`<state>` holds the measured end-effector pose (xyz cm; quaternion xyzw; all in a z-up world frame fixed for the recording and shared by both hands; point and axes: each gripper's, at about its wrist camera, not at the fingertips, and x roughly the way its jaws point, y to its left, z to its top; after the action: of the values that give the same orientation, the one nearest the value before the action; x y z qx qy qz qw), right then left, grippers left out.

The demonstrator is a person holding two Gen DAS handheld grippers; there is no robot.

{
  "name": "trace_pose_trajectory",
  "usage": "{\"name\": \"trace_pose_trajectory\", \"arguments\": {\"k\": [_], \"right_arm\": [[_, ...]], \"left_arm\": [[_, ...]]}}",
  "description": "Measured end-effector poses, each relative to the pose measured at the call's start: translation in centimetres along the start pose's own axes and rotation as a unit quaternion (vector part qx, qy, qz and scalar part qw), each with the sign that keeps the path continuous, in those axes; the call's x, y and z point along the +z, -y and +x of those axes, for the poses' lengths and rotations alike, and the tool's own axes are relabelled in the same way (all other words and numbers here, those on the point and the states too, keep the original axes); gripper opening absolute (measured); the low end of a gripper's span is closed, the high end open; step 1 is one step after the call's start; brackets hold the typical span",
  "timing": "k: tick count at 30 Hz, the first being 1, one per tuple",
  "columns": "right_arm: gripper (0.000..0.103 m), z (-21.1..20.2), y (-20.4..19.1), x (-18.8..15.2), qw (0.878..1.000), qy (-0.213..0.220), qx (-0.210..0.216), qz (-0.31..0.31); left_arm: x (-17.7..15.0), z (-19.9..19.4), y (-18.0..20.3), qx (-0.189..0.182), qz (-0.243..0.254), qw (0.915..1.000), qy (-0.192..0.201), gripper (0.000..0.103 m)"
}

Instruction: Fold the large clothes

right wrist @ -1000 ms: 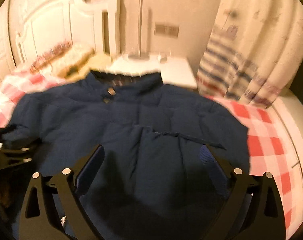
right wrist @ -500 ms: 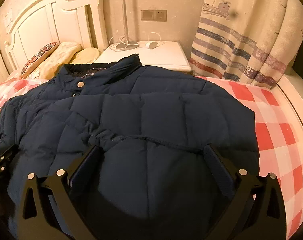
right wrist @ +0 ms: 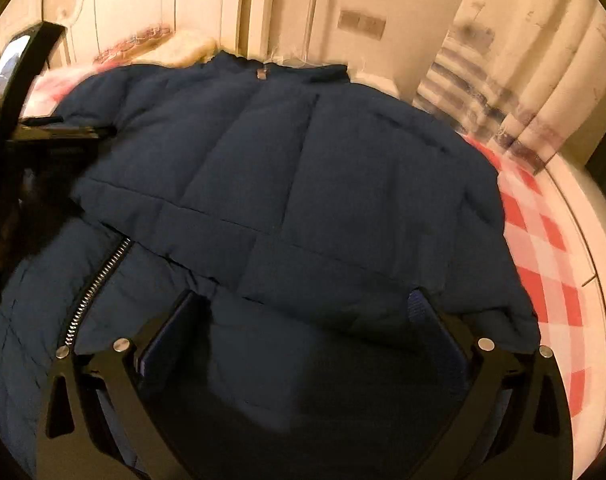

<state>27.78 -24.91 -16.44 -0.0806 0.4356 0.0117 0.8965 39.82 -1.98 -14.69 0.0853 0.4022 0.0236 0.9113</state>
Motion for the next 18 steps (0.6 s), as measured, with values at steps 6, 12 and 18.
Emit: {"name": "trace_pose_trajectory", "arguments": {"k": [6,12,18], "right_arm": [[0.099,-4.6,0.9,-1.4,0.999,-0.007,0.039,0.022],[0.099,-4.6,-0.1,-5.9,0.997,-0.050,0.056,-0.028],[0.098,-6.8,0.0,-7.8,0.997,-0.040,0.058,0.002]], "left_arm": [[-3.5,-8.7,0.8,-0.042,0.008,0.9990,0.013,0.101],[-10.9,-11.2,3.4,-0.091,0.088,0.9903,-0.057,0.101],[-12.8,-12.2,-0.2,-0.110,0.017,0.9911,-0.073,0.101]]}}
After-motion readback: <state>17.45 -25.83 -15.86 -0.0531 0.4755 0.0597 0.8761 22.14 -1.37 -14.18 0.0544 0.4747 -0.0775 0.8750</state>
